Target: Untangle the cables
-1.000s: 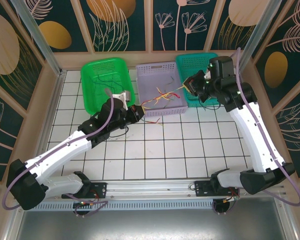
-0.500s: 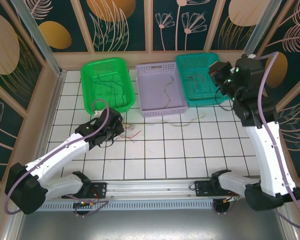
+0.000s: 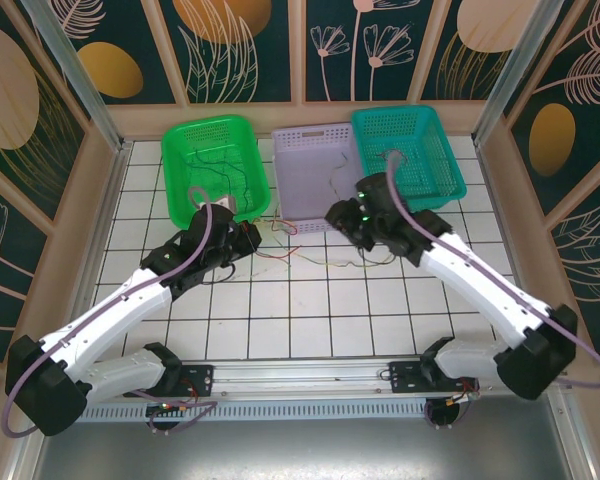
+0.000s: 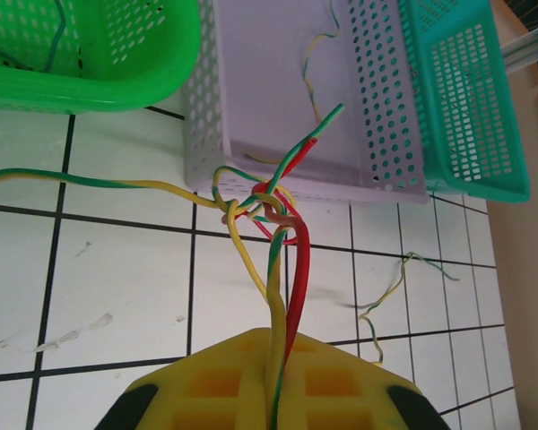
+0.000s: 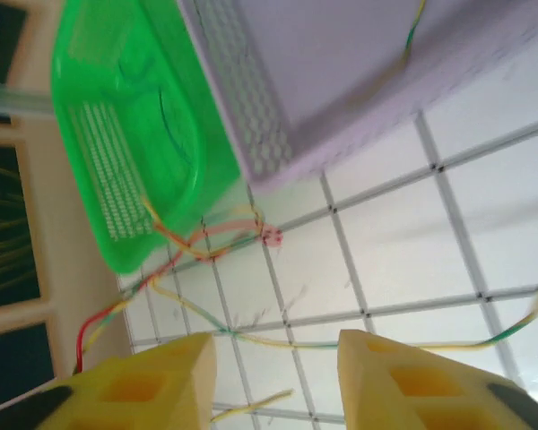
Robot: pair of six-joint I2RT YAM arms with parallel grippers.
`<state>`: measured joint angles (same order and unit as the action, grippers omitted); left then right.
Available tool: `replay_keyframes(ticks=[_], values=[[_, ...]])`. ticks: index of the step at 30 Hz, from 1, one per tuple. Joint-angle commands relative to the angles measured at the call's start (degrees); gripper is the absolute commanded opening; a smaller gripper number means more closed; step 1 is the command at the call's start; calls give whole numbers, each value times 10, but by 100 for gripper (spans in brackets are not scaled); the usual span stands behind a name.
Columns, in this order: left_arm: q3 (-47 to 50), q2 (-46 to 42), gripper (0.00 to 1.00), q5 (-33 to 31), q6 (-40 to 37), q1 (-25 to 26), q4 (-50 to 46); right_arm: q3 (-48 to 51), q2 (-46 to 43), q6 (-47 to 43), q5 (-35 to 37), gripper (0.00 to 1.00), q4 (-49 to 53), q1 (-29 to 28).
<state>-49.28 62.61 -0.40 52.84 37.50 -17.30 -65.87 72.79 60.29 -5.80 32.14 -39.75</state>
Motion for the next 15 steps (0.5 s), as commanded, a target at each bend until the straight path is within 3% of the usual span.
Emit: replay_keyframes(ticks=[1,7,15], values=[[3,3,0,12,26,2,41,-25,35,15,-59,52,-9,-39],[7,18,0,30,50,3,61,-34,83,37,-74,57,-74,-62],[7,26,0,28,69,3,65,-42,98,60,-73,55,-68,-65]])
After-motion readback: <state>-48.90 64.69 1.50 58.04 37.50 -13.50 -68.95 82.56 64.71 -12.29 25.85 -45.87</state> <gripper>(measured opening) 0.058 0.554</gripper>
